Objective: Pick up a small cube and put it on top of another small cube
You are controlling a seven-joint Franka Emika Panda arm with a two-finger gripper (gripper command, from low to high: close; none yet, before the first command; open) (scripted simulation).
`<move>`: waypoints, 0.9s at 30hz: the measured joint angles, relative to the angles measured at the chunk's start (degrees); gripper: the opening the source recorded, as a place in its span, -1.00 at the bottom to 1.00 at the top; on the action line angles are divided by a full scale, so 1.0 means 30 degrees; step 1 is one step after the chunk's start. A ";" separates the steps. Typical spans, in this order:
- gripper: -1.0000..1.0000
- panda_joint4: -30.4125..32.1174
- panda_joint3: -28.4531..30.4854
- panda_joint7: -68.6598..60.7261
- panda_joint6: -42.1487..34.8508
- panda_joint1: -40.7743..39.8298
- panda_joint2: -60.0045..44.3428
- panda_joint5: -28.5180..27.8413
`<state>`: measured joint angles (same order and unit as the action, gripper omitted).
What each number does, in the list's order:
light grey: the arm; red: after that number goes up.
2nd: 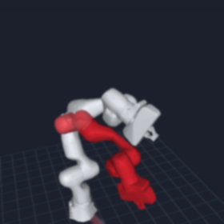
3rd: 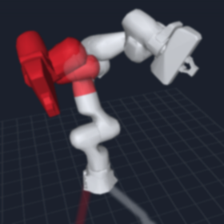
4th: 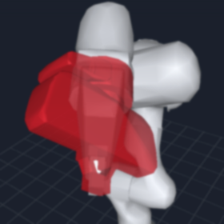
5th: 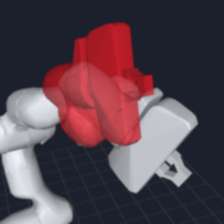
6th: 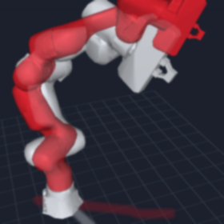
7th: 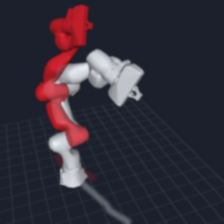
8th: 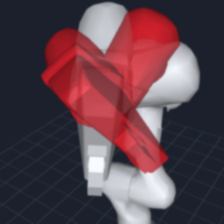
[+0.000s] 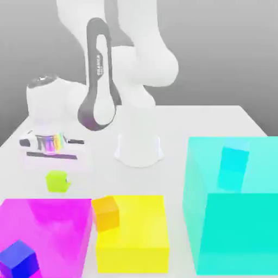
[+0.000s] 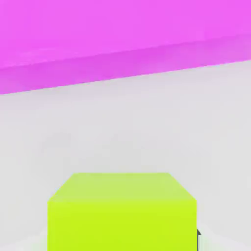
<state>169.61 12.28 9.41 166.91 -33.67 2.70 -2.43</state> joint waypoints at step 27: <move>-1.00 -1.5863 -0.1739 1.8671 -0.9526 0.5739 -0.6379 0.1954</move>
<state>122.02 7.06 65.43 138.34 -16.46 -16.43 3.43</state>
